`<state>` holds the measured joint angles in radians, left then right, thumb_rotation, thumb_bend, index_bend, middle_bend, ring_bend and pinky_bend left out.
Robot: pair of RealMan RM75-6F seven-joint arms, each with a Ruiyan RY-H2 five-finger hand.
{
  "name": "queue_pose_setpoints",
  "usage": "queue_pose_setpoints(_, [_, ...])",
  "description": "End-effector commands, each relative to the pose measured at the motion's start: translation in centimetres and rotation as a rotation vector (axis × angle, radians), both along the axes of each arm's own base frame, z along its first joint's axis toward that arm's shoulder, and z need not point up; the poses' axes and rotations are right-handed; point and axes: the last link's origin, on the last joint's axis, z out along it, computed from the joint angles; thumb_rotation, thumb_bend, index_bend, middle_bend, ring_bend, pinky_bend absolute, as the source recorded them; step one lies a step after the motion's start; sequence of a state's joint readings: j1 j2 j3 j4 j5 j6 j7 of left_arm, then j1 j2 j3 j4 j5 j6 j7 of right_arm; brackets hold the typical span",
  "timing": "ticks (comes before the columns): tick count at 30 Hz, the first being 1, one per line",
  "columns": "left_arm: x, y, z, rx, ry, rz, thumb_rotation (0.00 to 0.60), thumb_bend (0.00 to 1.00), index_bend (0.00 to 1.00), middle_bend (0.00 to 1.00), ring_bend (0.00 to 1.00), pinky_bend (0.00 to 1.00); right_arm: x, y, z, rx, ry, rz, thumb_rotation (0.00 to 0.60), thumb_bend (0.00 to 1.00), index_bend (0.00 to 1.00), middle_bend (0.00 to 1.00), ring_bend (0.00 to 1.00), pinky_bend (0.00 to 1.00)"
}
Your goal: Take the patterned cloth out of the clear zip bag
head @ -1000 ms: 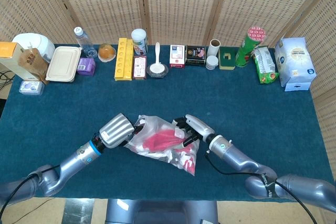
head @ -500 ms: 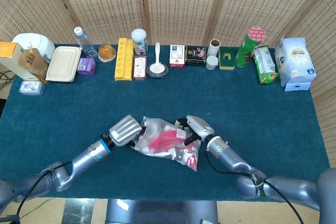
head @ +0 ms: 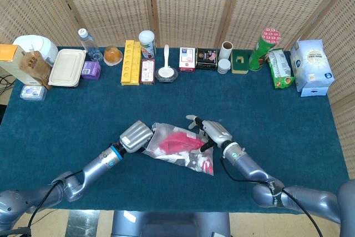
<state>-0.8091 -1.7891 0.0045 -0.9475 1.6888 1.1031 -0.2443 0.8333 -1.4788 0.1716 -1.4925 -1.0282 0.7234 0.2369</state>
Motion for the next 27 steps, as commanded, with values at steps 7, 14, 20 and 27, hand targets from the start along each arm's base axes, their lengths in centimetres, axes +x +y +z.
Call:
queue_pose_setpoints(7, [0.6, 0.7, 0.7, 0.023, 0.002, -0.006, 0.6, 0.42, 0.9, 1.0, 1.0, 1.0, -1.4, -0.9, 3.8, -0.113, -0.014, 0.021, 0.6, 0.12, 0.03, 0.19, 0.29, 0.25])
queue_pose_setpoints(14, [1.4, 1.2, 1.1, 0.035, 0.0, -0.016, 0.6, 0.42, 0.9, 1.0, 1.0, 1.0, -2.9, -0.6, 6.2, -0.17, 0.001, 0.046, 0.6, 0.12, 0.03, 0.18, 0.26, 0.22])
queue_pose_setpoints(20, [2.2, 1.3, 1.3, 0.031, 0.004, -0.026, 0.6, 0.41, 0.9, 1.0, 1.0, 1.0, -4.1, 0.2, 8.2, -0.218, 0.042, 0.129, 0.6, 0.12, 0.08, 0.19, 0.27, 0.22])
queue_pose_setpoints(27, [2.8, 1.2, 1.7, 0.006, 0.01, -0.024, 0.6, 0.41, 0.9, 1.0, 1.0, 1.0, -6.5, 2.0, 9.6, -0.25, 0.249, 0.35, 0.6, 0.11, 0.16, 0.28, 0.34, 0.27])
